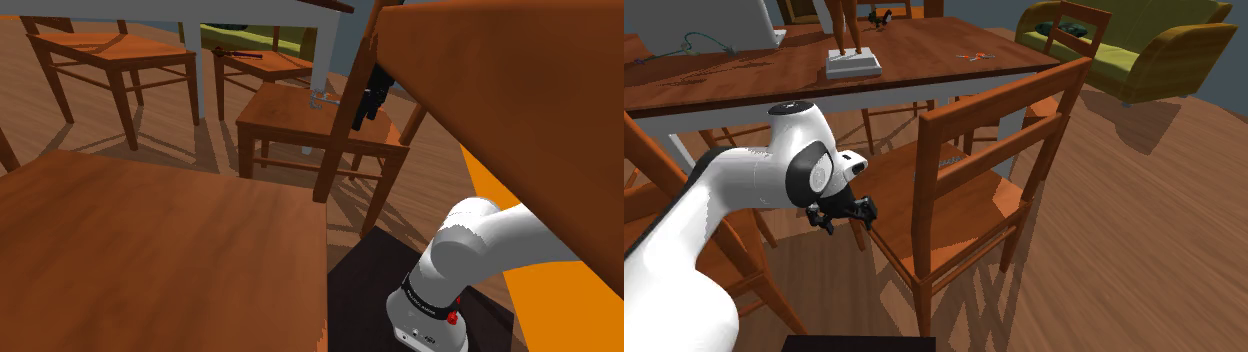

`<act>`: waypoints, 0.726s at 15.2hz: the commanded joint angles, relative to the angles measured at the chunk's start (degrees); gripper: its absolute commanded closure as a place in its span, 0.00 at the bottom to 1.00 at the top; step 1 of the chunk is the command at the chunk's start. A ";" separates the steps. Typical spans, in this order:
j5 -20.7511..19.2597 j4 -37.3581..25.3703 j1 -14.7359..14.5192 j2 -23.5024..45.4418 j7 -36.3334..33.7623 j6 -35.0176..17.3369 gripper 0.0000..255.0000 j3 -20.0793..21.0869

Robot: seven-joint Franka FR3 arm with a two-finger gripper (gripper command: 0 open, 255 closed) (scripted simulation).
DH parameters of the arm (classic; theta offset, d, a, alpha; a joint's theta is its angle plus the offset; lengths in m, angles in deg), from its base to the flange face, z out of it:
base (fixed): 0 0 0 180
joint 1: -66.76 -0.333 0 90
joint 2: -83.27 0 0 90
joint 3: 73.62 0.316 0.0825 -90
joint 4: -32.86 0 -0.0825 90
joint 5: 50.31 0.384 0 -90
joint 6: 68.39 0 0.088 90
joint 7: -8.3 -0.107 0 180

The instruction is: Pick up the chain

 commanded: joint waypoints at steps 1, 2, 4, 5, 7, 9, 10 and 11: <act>0.00 0.00 0.00 0.00 0.00 0.00 0.00 0.00; -0.51 -1.08 0.23 2.03 0.58 -0.89 0.00 -0.55; -1.42 -3.45 0.66 6.12 1.71 -2.52 0.00 -1.62; -1.83 -4.74 0.85 8.19 2.26 -3.26 0.00 -2.15; -2.53 -7.52 1.21 12.35 3.36 -4.58 0.00 -3.16; -3.07 -10.57 1.55 16.55 4.47 -5.67 0.00 -4.12; -3.28 -12.20 1.70 18.66 5.03 -6.14 0.00 -4.59; -3.46 -13.90 1.86 20.78 5.59 -6.55 0.00 -5.06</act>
